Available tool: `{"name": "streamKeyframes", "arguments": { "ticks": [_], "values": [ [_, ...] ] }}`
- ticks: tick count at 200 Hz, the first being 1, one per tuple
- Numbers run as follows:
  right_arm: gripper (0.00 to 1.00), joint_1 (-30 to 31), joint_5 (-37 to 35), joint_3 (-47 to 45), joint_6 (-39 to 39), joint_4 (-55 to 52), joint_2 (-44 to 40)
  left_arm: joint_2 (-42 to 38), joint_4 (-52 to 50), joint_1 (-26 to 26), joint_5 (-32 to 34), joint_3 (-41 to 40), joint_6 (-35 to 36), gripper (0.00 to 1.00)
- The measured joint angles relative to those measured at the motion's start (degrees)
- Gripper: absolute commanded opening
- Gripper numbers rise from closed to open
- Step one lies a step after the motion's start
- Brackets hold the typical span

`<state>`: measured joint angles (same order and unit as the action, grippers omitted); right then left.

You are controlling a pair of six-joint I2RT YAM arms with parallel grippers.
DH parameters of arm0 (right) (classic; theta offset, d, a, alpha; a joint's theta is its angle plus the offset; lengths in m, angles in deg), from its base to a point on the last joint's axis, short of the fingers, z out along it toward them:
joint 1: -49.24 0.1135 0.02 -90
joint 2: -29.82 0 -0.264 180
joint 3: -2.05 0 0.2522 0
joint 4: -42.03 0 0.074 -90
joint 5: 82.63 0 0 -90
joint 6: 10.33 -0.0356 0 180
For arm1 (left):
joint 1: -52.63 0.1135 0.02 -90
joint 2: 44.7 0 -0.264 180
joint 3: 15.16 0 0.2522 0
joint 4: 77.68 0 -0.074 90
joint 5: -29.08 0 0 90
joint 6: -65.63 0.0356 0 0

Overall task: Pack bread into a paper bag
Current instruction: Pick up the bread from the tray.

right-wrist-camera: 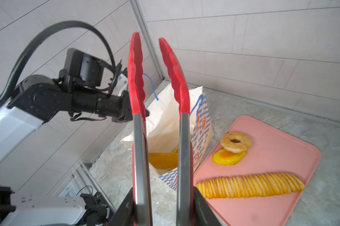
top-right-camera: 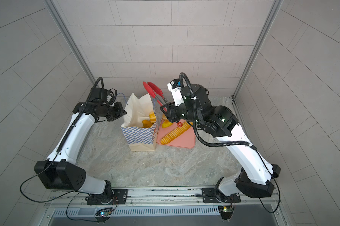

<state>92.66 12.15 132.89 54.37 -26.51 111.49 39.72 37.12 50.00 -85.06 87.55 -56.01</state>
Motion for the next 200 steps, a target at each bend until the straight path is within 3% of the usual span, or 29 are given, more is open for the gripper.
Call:
{"name": "streamKeyframes", "arguments": {
  "ticks": [53, 121, 200],
  "values": [
    [0.42, -12.1, -0.3, -2.2, -2.3, -0.3, -0.3, -0.5, 0.2, 0.0, 0.1, -0.5, 0.0, 0.0],
    [0.42, -24.8, 6.0, -14.6, -9.5, -0.3, -0.8, -0.6, 0.2, 0.0, 0.1, -0.7, 0.0, 0.0],
    [0.47, -26.5, 14.0, -25.3, -15.8, 5.0, 4.3, -0.9, 0.5, 0.0, 0.0, -2.0, 0.0, 0.0]
  ]
}}
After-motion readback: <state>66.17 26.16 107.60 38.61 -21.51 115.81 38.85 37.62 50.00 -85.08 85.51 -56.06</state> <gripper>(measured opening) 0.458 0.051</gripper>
